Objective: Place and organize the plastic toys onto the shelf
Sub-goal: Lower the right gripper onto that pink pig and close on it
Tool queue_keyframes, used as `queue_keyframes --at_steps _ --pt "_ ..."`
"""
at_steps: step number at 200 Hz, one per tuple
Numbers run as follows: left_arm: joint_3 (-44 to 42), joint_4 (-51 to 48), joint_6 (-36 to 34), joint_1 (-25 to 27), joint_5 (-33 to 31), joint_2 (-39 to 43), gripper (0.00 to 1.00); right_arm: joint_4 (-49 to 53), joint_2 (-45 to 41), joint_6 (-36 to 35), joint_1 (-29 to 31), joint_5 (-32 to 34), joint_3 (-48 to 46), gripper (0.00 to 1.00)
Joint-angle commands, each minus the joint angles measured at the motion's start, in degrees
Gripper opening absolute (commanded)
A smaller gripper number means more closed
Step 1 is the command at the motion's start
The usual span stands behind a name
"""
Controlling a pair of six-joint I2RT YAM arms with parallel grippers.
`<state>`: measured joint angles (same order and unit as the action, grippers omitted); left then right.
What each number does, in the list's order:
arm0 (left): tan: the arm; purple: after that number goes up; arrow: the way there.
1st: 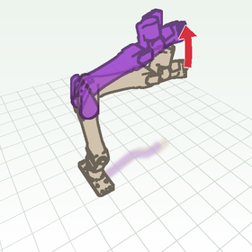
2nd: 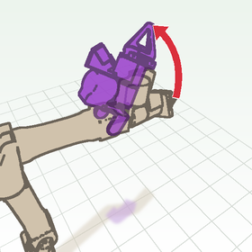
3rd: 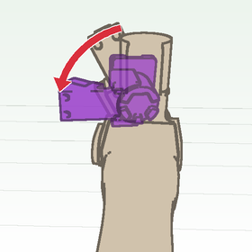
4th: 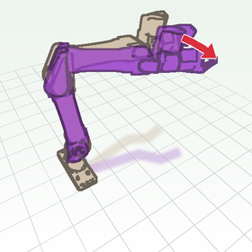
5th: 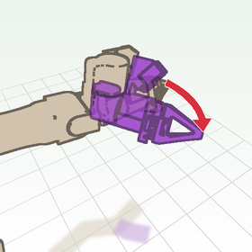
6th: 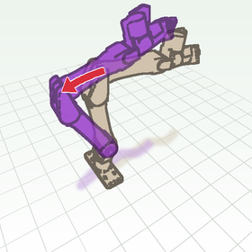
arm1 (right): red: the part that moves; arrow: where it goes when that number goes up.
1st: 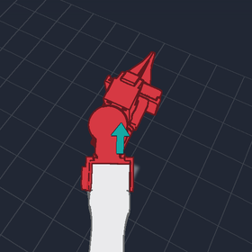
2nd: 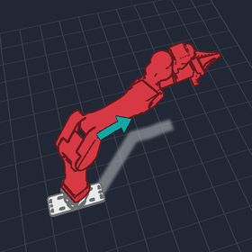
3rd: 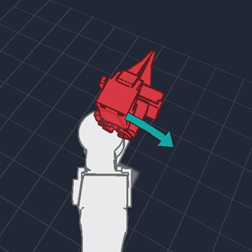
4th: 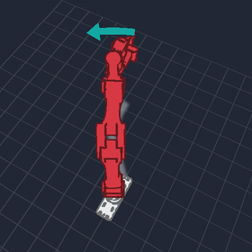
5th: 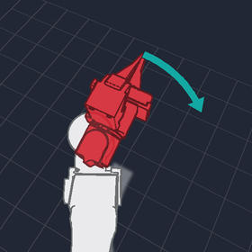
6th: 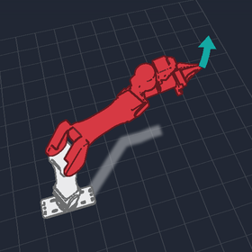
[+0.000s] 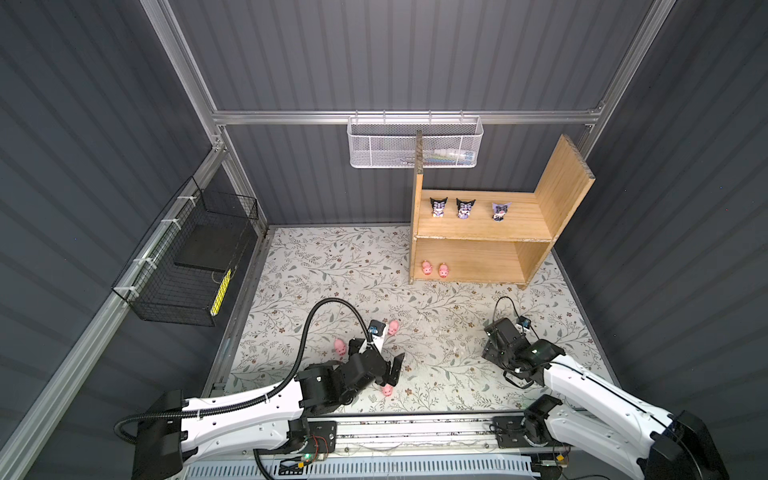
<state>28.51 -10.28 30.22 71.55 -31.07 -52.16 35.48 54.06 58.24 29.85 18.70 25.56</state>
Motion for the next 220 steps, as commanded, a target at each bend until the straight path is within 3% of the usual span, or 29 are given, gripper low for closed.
queue_keyframes --at_steps 1,61,159,220 --pt "-0.7 0.0 -1.3 0.2 -1.3 -0.6 1.00 -1.8 0.6 -2.0 -2.8 -3.0 -1.3 0.72" --pt "-0.1 0.4 -1.6 0.2 -1.5 -1.9 1.00 -4.6 2.9 -4.5 -4.9 -5.7 -1.7 0.68" --pt "-0.7 -0.3 -0.6 0.2 -1.9 -1.8 1.00 -10.4 11.7 -7.2 -4.8 -10.6 0.8 0.37" --pt "-1.2 -2.4 -0.2 0.2 -3.1 1.5 1.00 -11.9 15.0 -7.9 -2.0 -10.0 5.0 0.33"
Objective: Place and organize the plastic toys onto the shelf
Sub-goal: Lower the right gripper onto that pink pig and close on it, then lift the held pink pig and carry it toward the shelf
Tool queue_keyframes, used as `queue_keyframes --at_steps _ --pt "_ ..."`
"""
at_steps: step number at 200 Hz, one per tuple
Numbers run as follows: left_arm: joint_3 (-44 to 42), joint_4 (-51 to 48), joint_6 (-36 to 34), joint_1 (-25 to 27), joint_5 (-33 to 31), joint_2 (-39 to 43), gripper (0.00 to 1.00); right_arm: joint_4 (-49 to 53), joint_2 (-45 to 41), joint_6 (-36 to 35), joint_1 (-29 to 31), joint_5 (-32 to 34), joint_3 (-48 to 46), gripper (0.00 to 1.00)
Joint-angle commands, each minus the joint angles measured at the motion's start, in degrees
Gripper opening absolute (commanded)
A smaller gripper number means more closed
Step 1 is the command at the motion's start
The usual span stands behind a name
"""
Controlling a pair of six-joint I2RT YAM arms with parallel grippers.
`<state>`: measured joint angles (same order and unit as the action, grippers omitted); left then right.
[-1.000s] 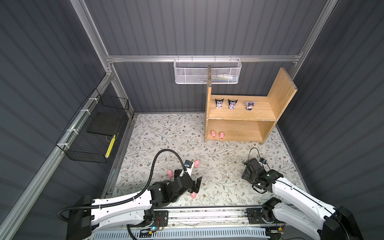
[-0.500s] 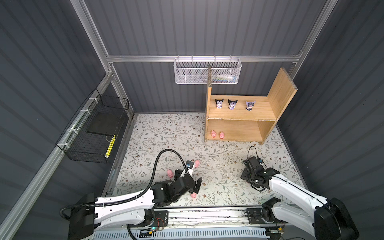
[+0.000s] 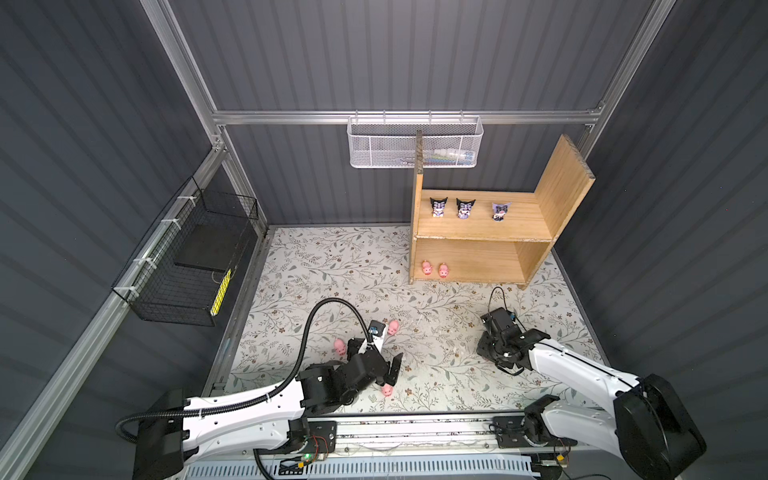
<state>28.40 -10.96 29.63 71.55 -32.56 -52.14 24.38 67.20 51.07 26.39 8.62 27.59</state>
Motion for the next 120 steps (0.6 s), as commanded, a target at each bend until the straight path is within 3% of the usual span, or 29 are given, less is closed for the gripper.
queue_keyframes --at_steps 1,120 --pt "-1.1 -1.7 0.4 0.2 -1.6 1.5 1.00 -0.8 2.0 -0.7 1.6 0.1 3.1 0.33" --pt "-1.9 -7.7 2.5 0.2 -3.5 7.0 1.00 -5.4 23.8 -3.7 12.3 2.6 19.4 0.36"
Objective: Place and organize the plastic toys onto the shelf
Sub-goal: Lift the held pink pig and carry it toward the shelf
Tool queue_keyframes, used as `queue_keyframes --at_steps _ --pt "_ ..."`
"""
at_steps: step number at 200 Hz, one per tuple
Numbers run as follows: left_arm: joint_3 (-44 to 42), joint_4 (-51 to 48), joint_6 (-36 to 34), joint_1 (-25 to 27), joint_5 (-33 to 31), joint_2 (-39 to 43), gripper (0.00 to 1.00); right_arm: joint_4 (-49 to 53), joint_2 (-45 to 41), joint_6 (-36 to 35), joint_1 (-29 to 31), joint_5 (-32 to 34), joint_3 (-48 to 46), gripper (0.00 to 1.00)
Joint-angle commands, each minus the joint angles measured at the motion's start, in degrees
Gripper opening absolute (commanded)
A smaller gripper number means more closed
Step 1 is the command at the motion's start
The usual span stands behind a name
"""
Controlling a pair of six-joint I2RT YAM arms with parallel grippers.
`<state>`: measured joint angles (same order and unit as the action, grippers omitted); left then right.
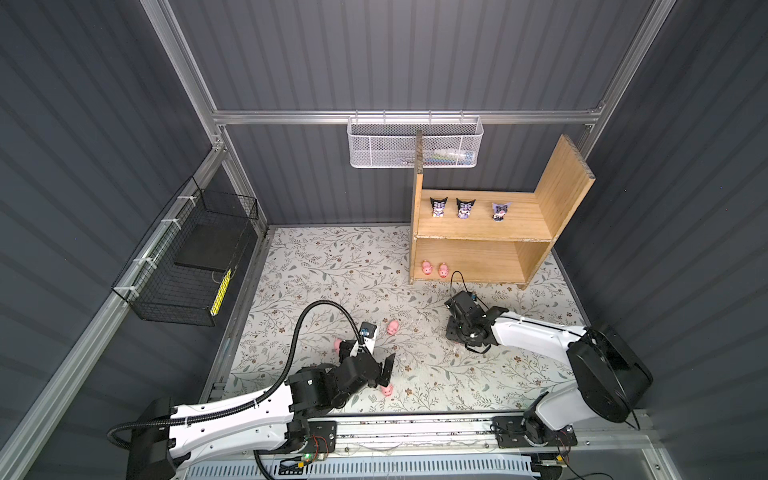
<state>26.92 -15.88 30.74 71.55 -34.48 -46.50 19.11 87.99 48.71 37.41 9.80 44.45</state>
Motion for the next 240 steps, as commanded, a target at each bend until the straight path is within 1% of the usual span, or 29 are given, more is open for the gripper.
queue_keyframes --at_steps 1,20,38,70,90,103,122,172,199,240 --pt "-0.3 -2.8 1.4 0.2 -1.6 1.4 1.00 -0.2 3.1 -1.3 1.4 1.4 2.7 0.36" --pt "-0.2 -3.9 1.9 0.2 -1.6 2.0 1.00 -0.7 4.8 -1.6 2.2 2.4 3.3 0.46" --pt "-0.4 -4.6 2.4 0.2 -1.7 2.4 1.00 -1.8 4.6 -2.3 3.9 4.5 2.5 0.55" --pt "-0.7 -4.5 3.0 0.2 -1.7 2.7 1.00 -2.1 3.4 -2.8 8.4 10.3 1.0 0.61" --pt "-0.6 -3.9 3.2 0.2 -1.5 2.4 1.00 -3.0 3.2 -2.2 10.9 13.5 -0.5 0.62" --pt "-0.3 -3.7 3.3 0.2 -1.1 2.0 1.00 -5.1 3.1 -1.6 12.6 15.8 -2.6 0.62" --pt "0.4 -3.8 3.4 0.2 -0.7 0.9 1.00 -9.0 3.8 -0.6 13.5 17.3 -5.9 0.63" --pt "1.6 -3.7 4.2 0.2 0.3 -0.8 1.00 -16.2 6.3 0.2 13.9 18.5 -9.6 0.62" --pt "2.0 -3.8 4.6 0.2 0.4 -0.9 1.00 -16.7 7.2 0.2 14.1 19.0 -9.1 0.55" --pt "2.0 -3.6 5.1 0.2 0.5 -1.4 1.00 -17.2 8.6 2.0 16.7 20.0 -10.3 0.55"
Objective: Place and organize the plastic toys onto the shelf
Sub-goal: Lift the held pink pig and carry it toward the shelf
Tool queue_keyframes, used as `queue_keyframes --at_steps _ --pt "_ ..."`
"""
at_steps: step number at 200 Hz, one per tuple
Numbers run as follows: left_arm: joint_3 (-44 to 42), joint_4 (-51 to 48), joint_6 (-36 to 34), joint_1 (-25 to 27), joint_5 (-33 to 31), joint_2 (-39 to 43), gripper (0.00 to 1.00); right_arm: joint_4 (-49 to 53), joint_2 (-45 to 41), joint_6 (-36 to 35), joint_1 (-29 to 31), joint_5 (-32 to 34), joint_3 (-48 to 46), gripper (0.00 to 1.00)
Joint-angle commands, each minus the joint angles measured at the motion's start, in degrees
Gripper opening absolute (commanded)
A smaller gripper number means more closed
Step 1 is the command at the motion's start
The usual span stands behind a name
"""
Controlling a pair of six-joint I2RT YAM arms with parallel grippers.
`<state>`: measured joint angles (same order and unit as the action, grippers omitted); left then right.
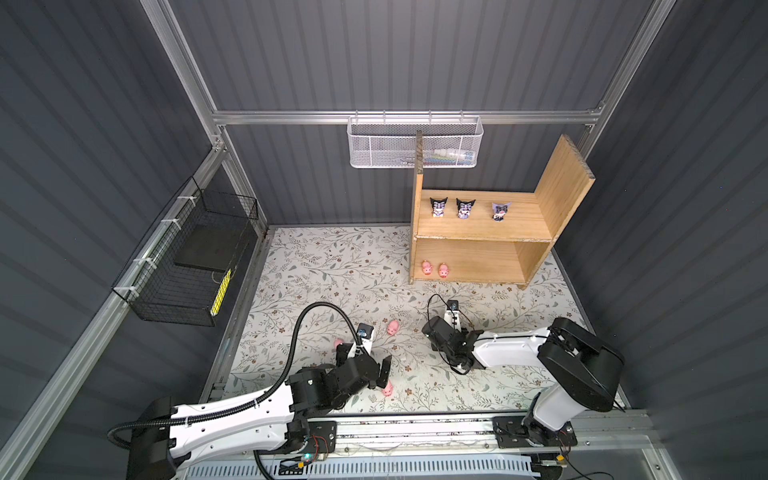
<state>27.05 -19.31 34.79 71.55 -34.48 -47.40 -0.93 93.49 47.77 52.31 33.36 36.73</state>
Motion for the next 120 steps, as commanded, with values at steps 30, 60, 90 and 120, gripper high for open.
queue_keyframes --at_steps 30,60,90,120 --pt "2.3 0.6 0.9 0.2 0.9 -2.3 1.00 3.0 4.7 4.9 2.7 -3.6 -3.5 0.53" --pt "3.0 1.5 0.6 0.1 1.2 -4.5 1.00 2.6 5.8 5.3 3.1 -4.0 -4.1 0.41" --pt "3.9 2.0 0.2 0.2 1.4 -5.8 1.00 2.7 5.4 4.3 3.1 -4.3 -4.0 0.30" --pt "4.3 1.8 0.0 0.1 1.4 -5.9 1.00 5.2 2.3 1.3 3.1 -3.0 -2.8 0.26"
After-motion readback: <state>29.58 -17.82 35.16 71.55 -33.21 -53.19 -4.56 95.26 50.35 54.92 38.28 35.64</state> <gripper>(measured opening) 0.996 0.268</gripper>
